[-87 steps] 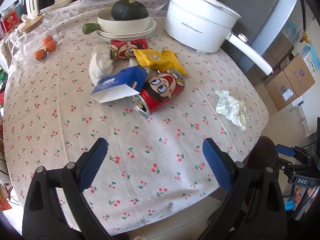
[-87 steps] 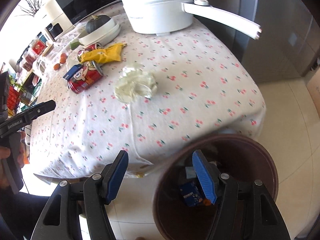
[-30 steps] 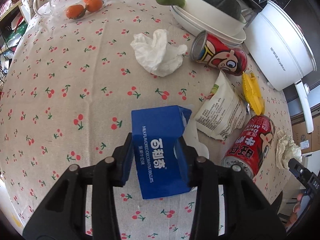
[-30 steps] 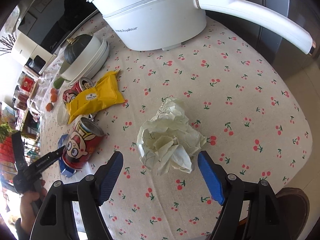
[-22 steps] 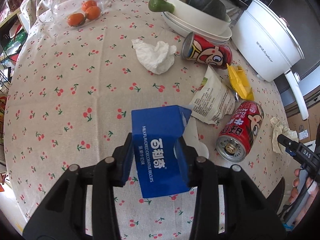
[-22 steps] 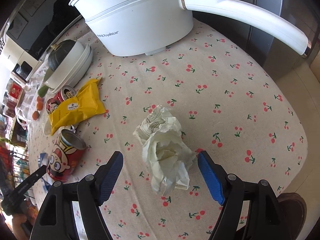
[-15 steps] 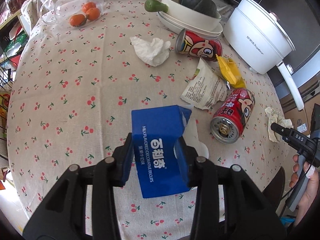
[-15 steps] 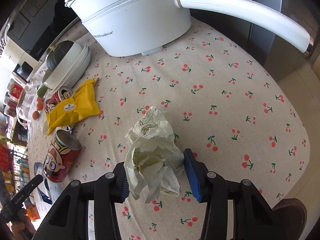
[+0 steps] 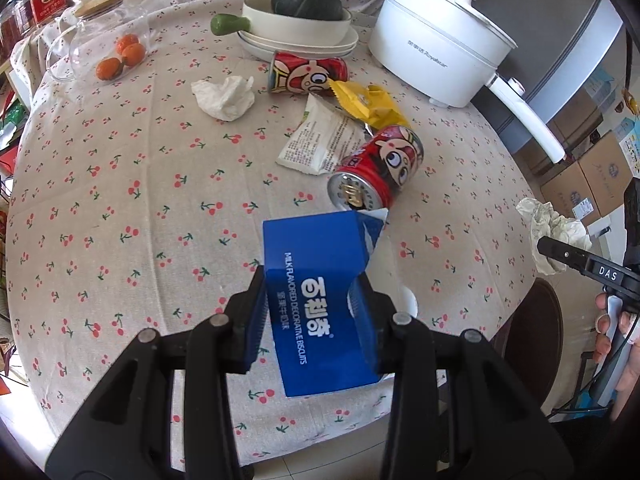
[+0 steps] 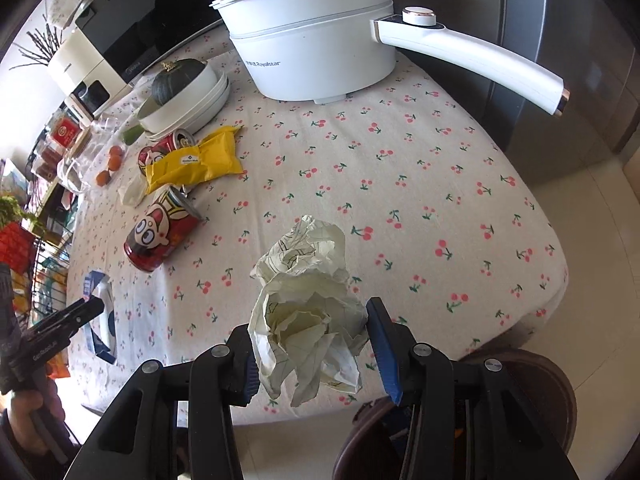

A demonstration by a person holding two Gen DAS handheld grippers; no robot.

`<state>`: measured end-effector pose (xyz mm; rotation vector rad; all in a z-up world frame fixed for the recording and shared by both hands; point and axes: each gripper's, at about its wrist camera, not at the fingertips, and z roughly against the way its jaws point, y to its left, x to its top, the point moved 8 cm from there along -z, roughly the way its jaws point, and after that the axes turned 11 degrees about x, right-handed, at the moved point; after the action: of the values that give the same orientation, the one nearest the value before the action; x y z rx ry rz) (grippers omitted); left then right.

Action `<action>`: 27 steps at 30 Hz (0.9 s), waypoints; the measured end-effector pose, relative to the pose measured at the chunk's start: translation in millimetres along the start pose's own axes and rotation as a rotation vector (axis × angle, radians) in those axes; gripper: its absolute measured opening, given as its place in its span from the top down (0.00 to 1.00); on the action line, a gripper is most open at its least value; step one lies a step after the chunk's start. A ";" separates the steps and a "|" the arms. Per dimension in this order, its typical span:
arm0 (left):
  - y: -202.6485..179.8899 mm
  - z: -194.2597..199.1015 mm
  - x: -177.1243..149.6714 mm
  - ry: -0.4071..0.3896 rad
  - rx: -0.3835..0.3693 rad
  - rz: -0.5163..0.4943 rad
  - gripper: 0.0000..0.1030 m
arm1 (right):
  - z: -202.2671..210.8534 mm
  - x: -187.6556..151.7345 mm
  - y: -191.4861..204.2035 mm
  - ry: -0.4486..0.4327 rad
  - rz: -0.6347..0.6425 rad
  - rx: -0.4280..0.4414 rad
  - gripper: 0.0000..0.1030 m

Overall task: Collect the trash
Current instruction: 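Carry the blue box and crumpled tissue to the brown bin and release both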

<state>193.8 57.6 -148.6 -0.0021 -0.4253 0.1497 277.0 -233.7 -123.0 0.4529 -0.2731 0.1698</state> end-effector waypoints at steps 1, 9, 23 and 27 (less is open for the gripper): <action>-6.6 1.8 -2.2 -0.003 -0.006 -0.015 0.59 | 2.6 -5.1 -3.5 0.001 -0.001 -0.007 0.54; -64.8 9.6 -21.7 -0.011 -0.064 -0.141 0.59 | 29.6 -53.0 -33.9 0.007 -0.021 -0.044 0.53; -197.7 26.5 -66.6 -0.002 -0.241 -0.377 0.59 | 84.9 -120.7 -104.4 -0.021 -0.101 -0.148 0.53; -238.4 26.8 -82.8 0.017 -0.299 -0.434 0.59 | 94.1 -136.8 -123.5 -0.020 -0.132 -0.169 0.53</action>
<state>142.6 -191.0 -150.3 -0.2041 -0.4191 -0.3421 153.6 -399.5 -132.7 0.3039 -0.2736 0.0125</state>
